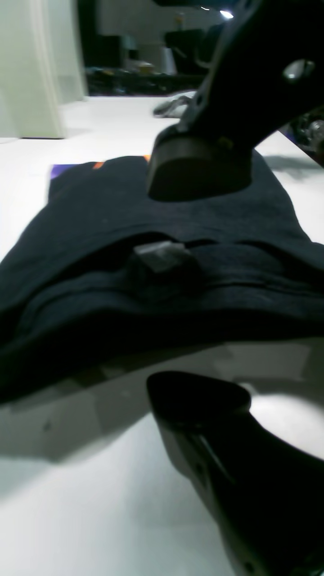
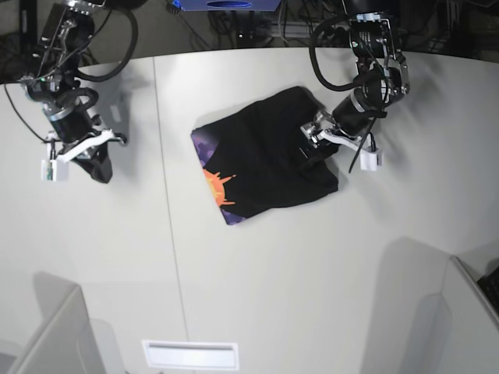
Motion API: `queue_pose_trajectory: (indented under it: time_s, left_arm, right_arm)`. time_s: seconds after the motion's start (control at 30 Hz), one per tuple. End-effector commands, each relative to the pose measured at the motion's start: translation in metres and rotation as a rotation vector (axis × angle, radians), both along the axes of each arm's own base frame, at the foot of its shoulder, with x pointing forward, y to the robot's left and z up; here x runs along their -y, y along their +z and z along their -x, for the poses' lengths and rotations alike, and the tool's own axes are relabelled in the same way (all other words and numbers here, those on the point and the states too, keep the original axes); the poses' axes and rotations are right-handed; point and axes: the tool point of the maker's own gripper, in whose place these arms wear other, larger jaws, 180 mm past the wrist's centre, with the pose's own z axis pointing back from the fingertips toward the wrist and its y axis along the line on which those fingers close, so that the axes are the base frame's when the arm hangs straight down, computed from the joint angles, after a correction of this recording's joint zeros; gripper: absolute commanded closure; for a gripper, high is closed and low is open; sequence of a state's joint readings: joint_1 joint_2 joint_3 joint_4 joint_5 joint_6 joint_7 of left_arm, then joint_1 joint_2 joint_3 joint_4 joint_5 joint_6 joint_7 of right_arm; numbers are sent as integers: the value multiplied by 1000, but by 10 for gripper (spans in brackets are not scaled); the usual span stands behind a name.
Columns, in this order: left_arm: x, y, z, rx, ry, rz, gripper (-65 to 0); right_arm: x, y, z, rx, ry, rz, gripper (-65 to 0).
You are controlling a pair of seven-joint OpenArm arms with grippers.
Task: Fold the T-shirt properly
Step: 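Rotate the folded bundle with the left gripper so the print faces the robot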
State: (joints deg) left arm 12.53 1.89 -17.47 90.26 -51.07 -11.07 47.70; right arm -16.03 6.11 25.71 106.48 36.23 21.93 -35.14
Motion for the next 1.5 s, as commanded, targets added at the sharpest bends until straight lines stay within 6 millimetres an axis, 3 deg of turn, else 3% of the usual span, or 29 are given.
queue_pose_trajectory:
  time_s: [0.0, 0.1, 0.23, 0.27, 0.33, 0.5, 0.53, 0.8, 0.97, 1.1, 1.23, 1.37, 1.47]
  left_arm:
    - [4, 0, 0, -14, -12, -9, -569]
    - [17, -3, 2, -37, -32, 2, -569]
    - [18, -3, 1, -44, -30, 3, -563]
    - [18, -4, 1, -46, -29, 3, -536]
    - [17, -4, 2, -47, -27, 3, -431]
    - [14, -8, -3, -107, 27, 9, -30]
    - [13, -10, -2, -119, 37, 10, 0]
    - [30, 0, -13, -88, -111, -64, 0]
    - [20, -1, -15, -100, -119, -102, 0]
    - [18, -3, -16, -126, -141, -140, 0]
    - [30, -2, -19, -135, -254, -191, 0]
    - [43, 6, -22, -150, -366, -212, 0]
    - [40, 9, -28, -163, -391, -229, 0]
  right_arm:
    - [0, 15, -7, 60, 5, -4, 0]
    - [2, 16, -7, 61, 1, -2, 0]
    - [2, 15, -6, 59, -1, -2, 0]
    - [2, 14, -5, 56, -1, -2, 0]
    - [4, 14, -5, 55, -5, -1, 0]
    - [28, 19, -2, 65, -69, 18, 0]
    - [31, 19, -1, 67, -79, 19, 0]
    - [71, 20, 13, 33, -181, 54, 0]
    - [100, 23, 24, 17, -259, 74, 0]
    - [106, 24, 27, 18, -278, 79, 0]
    - [106, 23, 27, 15, -277, 80, 0]
    - [108, 8, 30, -21, -289, 54, 0]
    - [110, -3, 33, -48, -297, 34, 0]
